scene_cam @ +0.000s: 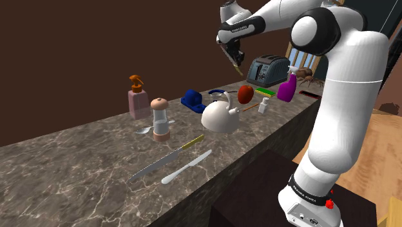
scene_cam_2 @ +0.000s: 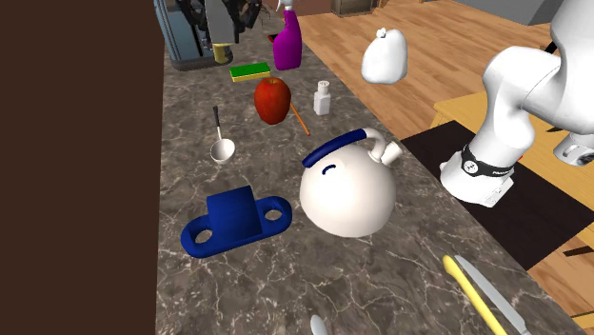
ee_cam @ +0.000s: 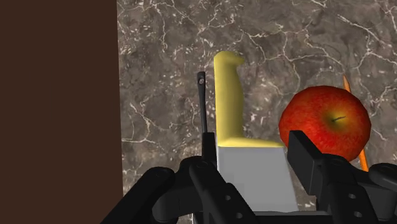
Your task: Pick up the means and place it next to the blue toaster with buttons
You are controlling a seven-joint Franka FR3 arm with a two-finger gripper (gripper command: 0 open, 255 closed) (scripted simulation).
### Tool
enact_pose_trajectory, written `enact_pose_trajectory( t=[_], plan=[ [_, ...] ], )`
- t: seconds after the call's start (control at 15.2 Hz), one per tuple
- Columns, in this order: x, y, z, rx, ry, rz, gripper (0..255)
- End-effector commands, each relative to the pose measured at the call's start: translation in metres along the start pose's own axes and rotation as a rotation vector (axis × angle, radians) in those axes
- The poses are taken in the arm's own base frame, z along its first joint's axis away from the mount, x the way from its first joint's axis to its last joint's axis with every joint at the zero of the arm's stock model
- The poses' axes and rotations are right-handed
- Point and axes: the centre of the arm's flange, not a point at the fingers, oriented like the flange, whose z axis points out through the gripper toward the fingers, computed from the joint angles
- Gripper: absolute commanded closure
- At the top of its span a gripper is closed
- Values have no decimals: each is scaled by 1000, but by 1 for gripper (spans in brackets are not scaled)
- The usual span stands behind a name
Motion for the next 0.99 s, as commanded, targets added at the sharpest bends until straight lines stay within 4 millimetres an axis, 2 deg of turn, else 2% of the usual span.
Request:
enact_pose_trajectory(
  t=[0.0, 0.73, 0.79, 0.92],
  plan=[
    [-6, 1, -10, 0, 0, 0, 255],
    [-35, 8, -60, 0, 0, 0, 255],
    [-35, 8, -60, 0, 0, 0, 255],
    [-56, -4, -50, 0, 0, 0, 255]
  ],
)
